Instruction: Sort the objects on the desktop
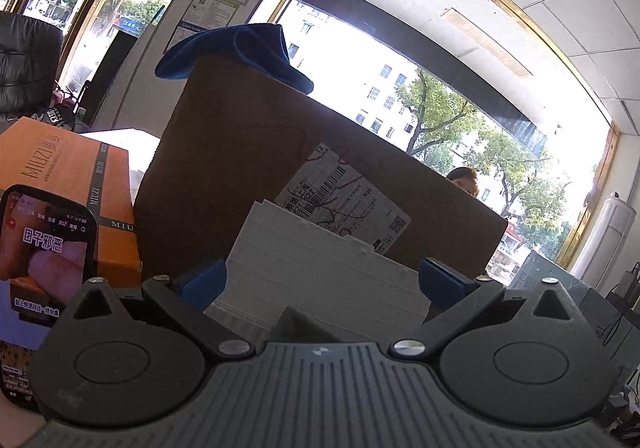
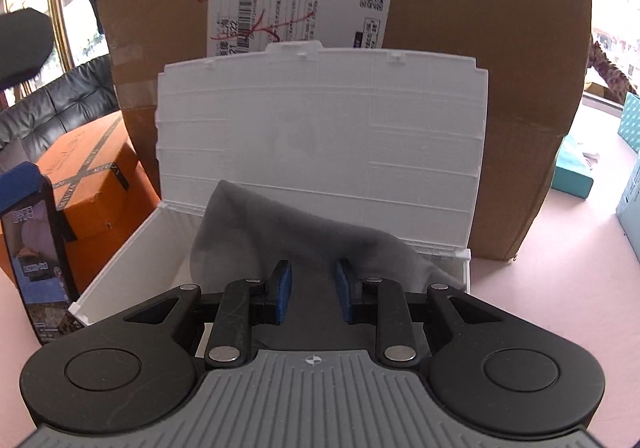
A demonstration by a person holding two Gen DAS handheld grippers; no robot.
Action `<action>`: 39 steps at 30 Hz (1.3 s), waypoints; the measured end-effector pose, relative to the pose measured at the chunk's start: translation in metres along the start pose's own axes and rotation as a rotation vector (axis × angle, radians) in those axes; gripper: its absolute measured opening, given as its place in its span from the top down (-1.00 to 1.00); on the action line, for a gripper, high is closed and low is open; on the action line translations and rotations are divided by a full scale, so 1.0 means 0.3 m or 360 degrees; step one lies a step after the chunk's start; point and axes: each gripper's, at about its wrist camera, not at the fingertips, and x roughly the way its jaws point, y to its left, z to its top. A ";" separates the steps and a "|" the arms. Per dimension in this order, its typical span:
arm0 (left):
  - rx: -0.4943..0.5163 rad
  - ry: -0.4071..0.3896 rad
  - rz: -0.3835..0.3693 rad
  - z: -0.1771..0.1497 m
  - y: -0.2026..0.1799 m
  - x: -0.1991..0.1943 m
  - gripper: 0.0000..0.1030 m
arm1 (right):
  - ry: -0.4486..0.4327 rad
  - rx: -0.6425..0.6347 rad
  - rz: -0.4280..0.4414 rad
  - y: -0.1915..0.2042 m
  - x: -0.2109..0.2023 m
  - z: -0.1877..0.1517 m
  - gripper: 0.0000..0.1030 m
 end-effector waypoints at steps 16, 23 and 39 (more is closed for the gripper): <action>-0.0003 -0.0016 0.0008 0.007 0.000 -0.002 -1.00 | 0.0338 0.0062 0.0102 -0.054 0.057 0.040 0.36; 0.0022 -0.0089 0.0011 0.047 0.013 -0.023 -1.00 | 0.0147 0.0087 0.0208 -0.053 -0.036 0.041 0.09; 0.0161 0.0140 -0.0118 0.048 -0.007 0.039 -1.00 | 0.0178 0.0002 0.0245 0.040 0.076 0.011 0.11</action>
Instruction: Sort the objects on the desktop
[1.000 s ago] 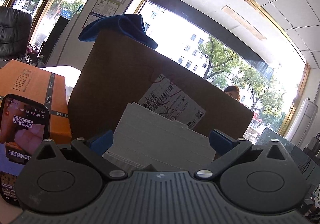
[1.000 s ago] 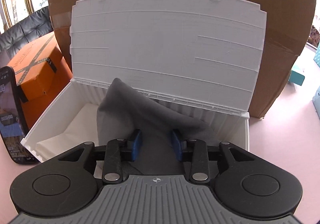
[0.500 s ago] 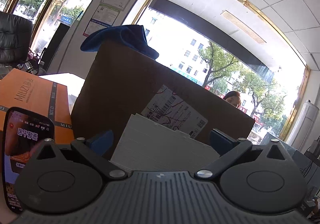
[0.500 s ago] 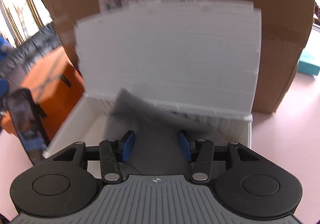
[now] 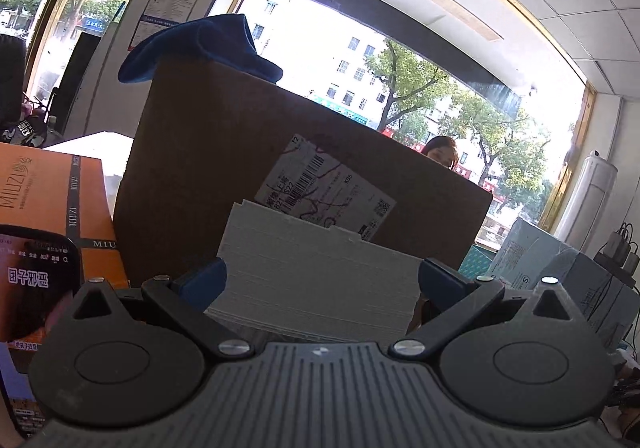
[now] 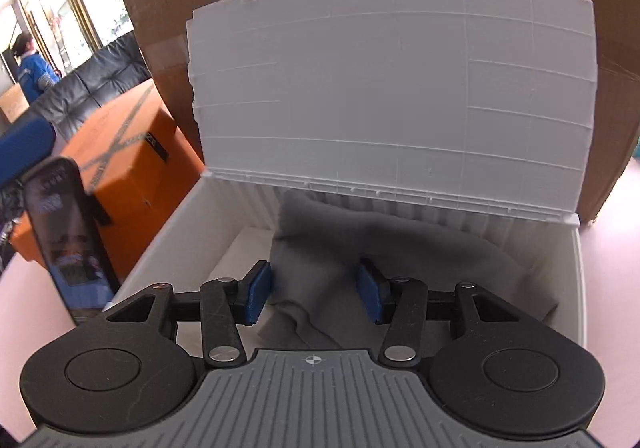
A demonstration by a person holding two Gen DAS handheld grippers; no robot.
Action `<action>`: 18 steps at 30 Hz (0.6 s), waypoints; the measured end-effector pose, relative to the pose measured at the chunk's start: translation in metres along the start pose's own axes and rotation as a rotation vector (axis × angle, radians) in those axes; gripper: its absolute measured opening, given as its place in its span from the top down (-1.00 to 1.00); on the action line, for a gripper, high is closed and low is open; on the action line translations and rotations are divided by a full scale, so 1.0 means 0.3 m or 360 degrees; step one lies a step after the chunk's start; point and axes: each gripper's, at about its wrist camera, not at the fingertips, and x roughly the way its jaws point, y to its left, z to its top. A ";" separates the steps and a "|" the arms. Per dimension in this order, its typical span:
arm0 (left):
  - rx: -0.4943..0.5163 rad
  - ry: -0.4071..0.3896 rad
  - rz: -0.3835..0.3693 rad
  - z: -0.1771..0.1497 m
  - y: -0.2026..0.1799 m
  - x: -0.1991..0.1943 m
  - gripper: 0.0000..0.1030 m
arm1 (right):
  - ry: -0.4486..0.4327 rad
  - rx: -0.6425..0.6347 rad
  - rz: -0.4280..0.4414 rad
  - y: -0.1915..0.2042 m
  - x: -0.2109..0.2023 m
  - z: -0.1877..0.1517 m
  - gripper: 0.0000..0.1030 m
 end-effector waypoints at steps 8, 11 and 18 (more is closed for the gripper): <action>-0.0002 -0.0062 0.0008 0.008 0.002 -0.019 -1.00 | -0.0007 -0.0067 0.0071 0.020 -0.020 -0.001 -0.36; -0.0011 -0.0060 0.0007 0.009 0.001 -0.018 -1.00 | -0.0088 0.0033 0.0177 -0.010 -0.061 -0.017 -0.41; -0.0061 -0.0051 0.0035 0.008 0.017 -0.009 -1.00 | -0.0535 0.0180 0.0326 -0.116 -0.246 -0.081 -0.79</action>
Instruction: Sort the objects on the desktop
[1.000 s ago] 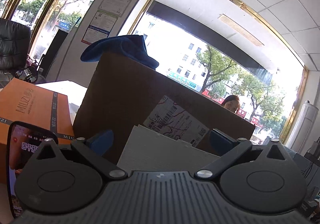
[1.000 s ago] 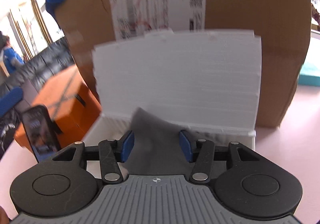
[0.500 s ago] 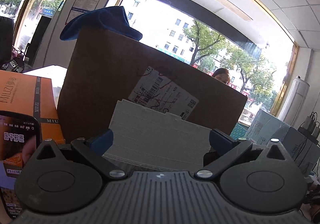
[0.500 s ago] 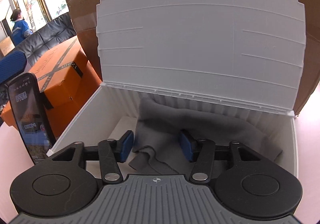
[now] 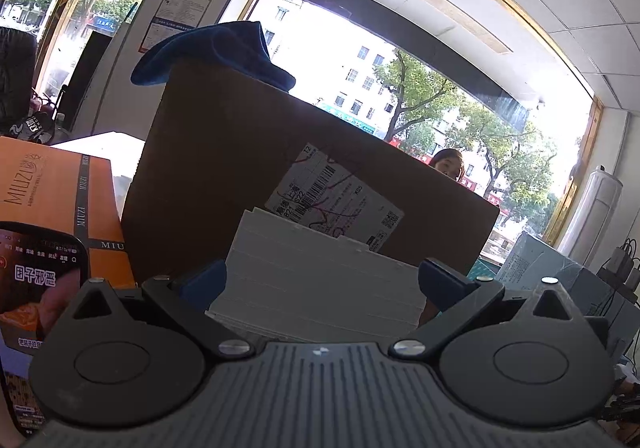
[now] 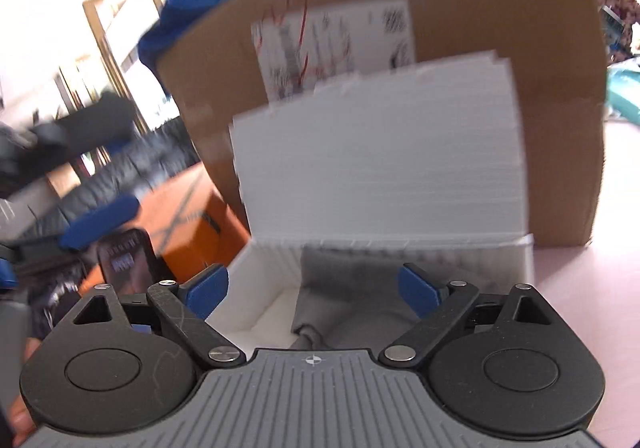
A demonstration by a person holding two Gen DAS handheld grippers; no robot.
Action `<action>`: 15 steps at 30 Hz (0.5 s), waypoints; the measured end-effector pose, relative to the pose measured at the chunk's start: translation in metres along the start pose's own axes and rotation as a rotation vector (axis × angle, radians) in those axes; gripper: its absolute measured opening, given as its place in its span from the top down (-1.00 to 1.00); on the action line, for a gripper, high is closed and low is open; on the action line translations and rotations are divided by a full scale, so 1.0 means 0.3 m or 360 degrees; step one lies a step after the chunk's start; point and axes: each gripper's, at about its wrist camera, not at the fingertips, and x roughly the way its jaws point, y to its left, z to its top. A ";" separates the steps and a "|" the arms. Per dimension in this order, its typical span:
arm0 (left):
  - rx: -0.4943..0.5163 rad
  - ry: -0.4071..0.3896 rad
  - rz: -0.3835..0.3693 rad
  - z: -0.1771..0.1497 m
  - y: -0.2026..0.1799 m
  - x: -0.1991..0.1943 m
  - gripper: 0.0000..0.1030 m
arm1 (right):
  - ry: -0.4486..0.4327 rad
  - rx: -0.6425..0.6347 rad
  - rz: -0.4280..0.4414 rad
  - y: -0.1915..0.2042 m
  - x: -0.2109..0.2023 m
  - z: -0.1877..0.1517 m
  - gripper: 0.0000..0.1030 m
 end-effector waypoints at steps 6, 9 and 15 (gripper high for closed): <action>0.0015 0.0022 0.0018 -0.017 -0.006 0.014 -1.00 | -0.0438 0.0023 -0.0268 -0.034 -0.128 -0.050 -1.00; 0.0033 0.0050 0.0028 -0.030 -0.015 0.027 -1.00 | -0.0307 0.0002 -0.0434 -0.063 -0.096 -0.067 -1.00; 0.0069 0.0076 0.0030 -0.050 -0.030 0.039 -1.00 | -0.0137 0.0018 -0.0631 -0.102 -0.008 -0.121 -0.09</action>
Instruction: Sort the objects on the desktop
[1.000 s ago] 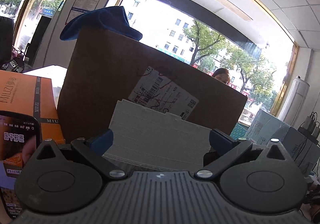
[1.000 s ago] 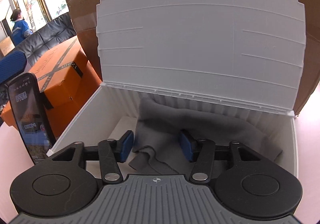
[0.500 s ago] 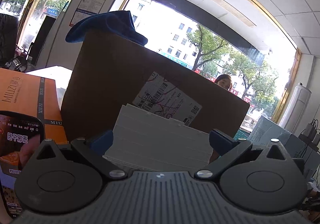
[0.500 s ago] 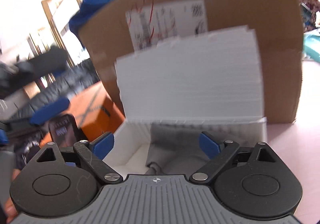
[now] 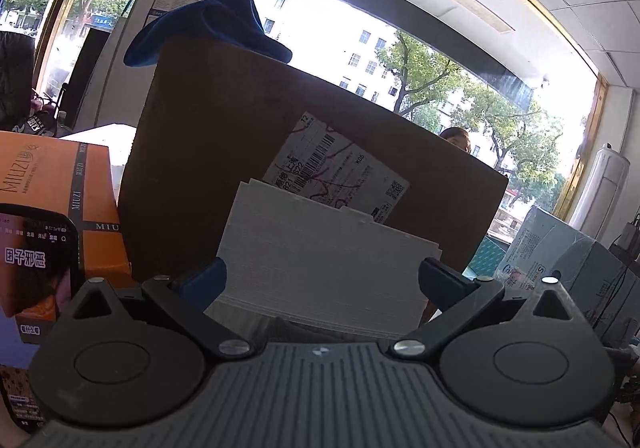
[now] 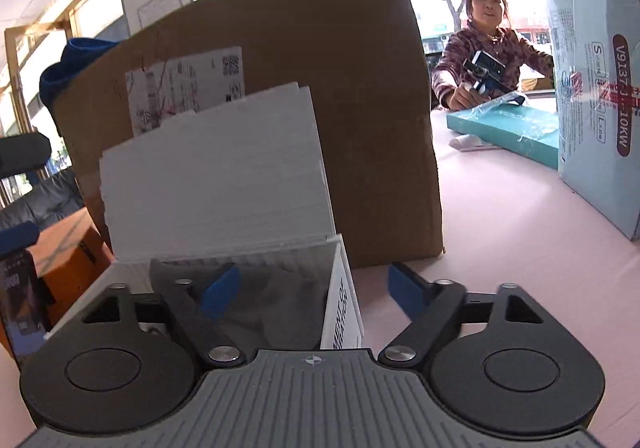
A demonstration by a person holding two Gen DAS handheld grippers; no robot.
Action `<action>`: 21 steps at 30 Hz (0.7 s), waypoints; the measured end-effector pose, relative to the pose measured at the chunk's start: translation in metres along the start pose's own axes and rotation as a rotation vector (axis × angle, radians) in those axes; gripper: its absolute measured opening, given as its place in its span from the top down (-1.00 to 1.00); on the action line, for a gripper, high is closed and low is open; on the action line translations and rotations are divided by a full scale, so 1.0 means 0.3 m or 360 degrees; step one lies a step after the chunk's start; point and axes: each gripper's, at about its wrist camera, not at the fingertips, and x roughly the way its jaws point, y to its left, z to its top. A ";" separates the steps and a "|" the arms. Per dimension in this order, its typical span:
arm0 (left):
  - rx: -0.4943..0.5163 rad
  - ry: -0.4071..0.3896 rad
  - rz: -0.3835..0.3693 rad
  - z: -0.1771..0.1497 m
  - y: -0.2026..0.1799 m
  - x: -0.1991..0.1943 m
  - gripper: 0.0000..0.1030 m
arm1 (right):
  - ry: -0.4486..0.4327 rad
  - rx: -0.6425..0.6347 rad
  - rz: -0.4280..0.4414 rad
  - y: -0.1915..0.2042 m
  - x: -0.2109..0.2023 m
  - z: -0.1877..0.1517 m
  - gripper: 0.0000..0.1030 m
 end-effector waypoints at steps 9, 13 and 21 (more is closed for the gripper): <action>0.0055 0.0044 0.0025 -0.031 -0.014 0.033 -1.00 | 0.0008 0.0010 -0.0030 -0.018 0.041 -0.065 0.74; 0.0083 0.0045 0.0055 -0.042 -0.013 0.048 -1.00 | 0.0007 -0.0114 -0.0056 0.000 0.037 -0.068 0.77; 0.0156 0.0151 0.0122 -0.097 -0.028 0.116 -1.00 | -0.0017 -0.0208 -0.0085 -0.125 -0.069 -0.079 0.78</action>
